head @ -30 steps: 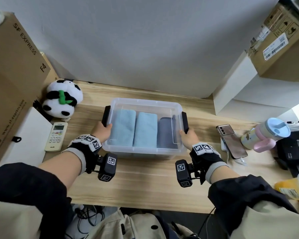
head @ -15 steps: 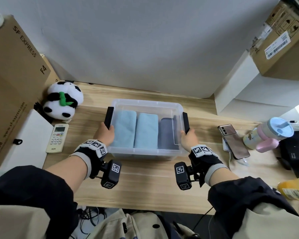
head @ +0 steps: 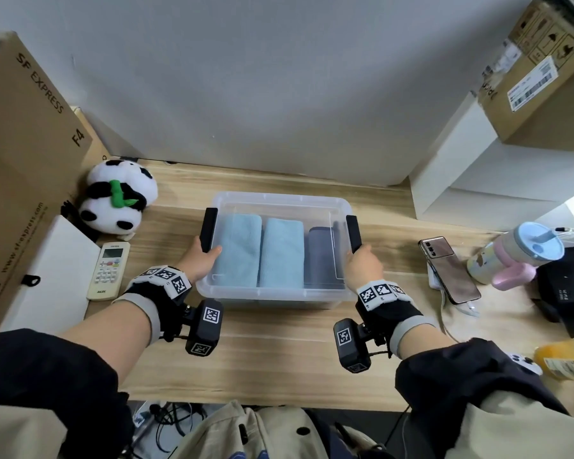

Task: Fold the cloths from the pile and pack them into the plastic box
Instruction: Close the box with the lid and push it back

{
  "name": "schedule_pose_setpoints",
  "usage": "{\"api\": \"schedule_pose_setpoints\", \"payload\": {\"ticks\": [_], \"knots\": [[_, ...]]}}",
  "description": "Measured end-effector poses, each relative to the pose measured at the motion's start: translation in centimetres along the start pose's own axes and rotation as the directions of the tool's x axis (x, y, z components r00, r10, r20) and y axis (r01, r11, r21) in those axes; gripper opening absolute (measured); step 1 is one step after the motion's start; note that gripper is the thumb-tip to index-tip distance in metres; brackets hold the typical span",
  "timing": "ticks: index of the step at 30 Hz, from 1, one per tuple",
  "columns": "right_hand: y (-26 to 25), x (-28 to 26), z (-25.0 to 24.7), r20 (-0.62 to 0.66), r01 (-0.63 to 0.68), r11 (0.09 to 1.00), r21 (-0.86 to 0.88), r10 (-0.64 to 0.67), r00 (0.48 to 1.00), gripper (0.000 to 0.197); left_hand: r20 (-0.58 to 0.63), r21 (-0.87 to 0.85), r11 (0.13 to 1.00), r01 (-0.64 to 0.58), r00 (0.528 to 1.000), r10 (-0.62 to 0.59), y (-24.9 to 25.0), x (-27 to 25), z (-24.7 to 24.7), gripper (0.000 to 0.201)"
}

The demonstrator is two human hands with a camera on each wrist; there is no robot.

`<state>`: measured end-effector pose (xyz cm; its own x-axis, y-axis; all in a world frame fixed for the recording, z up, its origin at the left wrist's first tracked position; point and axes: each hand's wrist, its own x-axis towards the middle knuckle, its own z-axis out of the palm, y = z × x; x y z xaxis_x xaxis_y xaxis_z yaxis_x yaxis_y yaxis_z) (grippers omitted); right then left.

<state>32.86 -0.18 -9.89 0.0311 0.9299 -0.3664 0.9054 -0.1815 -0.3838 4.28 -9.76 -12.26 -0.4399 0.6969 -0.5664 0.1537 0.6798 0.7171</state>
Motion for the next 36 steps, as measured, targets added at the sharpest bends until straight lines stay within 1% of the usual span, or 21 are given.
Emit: {"api": "schedule_pose_setpoints", "payload": {"ticks": [2, 4, 6, 9, 12, 16, 18, 22, 25, 29, 32, 33, 36], "knots": [[0.1, -0.2, 0.4, -0.013, 0.018, 1.0, -0.004, -0.018, 1.0, 0.027, 0.005, -0.002, 1.0, 0.005, 1.0, -0.005, -0.1, 0.1, 0.0, 0.074], [0.4, -0.6, 0.3, -0.011, 0.059, 0.997, 0.049, -0.058, 0.998, 0.028, 0.014, -0.016, 1.0, 0.006, 1.0, -0.006, -0.3, 0.3, -0.2, 0.075], [0.9, -0.8, -0.1, 0.025, 0.074, 0.982, 0.172, -0.08, 0.997, 0.034, 0.036, -0.061, 0.998, 0.013, 0.999, -0.011, -0.2, 0.4, -0.4, 0.074], [1.6, -0.2, -0.7, 0.085, 0.038, 0.91, 0.413, -0.08, 0.993, 0.043, 0.074, -0.188, 0.982, 0.009, 0.997, 0.005, 0.1, 0.4, -0.4, 0.064], [1.7, 0.7, -0.3, 0.09, 0.016, 0.861, 0.508, -0.071, 0.993, 0.045, 0.083, -0.236, 0.972, 0.012, 0.997, 0.008, 0.3, 0.4, -0.4, 0.059], [1.2, 1.4, 0.1, 0.052, 0.018, 0.861, 0.508, -0.051, 0.997, 0.042, 0.09, -0.224, 0.975, -0.001, 0.996, 0.022, -1.1, 2.7, -0.7, 0.062], [0.9, 1.9, -0.1, 0.038, 0.026, 0.874, 0.484, -0.051, 0.998, 0.041, 0.1, -0.22, 0.976, -0.011, 0.994, 0.033, -0.4, 2.8, -0.6, 0.063], [0.3, 3.1, -0.6, 0.033, 0.02, 0.89, 0.456, -0.04, 0.999, 0.041, 0.07, -0.211, 0.976, -0.057, 0.995, 0.074, 1.9, 2.9, -0.1, 0.053], [-0.2, 3.7, -1.1, 0.037, 0.012, 0.896, 0.444, -0.032, 0.999, 0.042, 0.038, -0.167, 0.983, -0.078, 0.996, 0.085, 3.0, 3.3, 0.2, 0.048], [-0.5, 4.5, -1.2, 0.042, 0.011, 0.895, 0.447, -0.034, 0.999, 0.043, 0.008, -0.15, 0.984, -0.099, 0.995, 0.101, 3.4, 4.2, 0.5, 0.043], [-0.4, 4.8, -1.1, 0.045, 0.009, 0.889, 0.457, -0.034, 0.998, 0.043, 0.002, -0.145, 0.983, -0.109, 0.994, 0.11, 3.4, 4.9, 0.6, 0.043], [-0.5, 4.8, -1.1, 0.047, 0.01, 0.888, 0.459, -0.035, 0.998, 0.042, 0.004, -0.13, 0.987, -0.097, 0.995, 0.099, 3.5, 4.8, 0.5, 0.043], [-0.4, 4.8, -1.1, 0.054, 0.003, 0.886, 0.463, -0.031, 0.998, 0.043, -0.012, -0.085, 0.989, -0.12, 0.993, 0.119, 3.3, 5.0, 0.7, 0.043]]}}
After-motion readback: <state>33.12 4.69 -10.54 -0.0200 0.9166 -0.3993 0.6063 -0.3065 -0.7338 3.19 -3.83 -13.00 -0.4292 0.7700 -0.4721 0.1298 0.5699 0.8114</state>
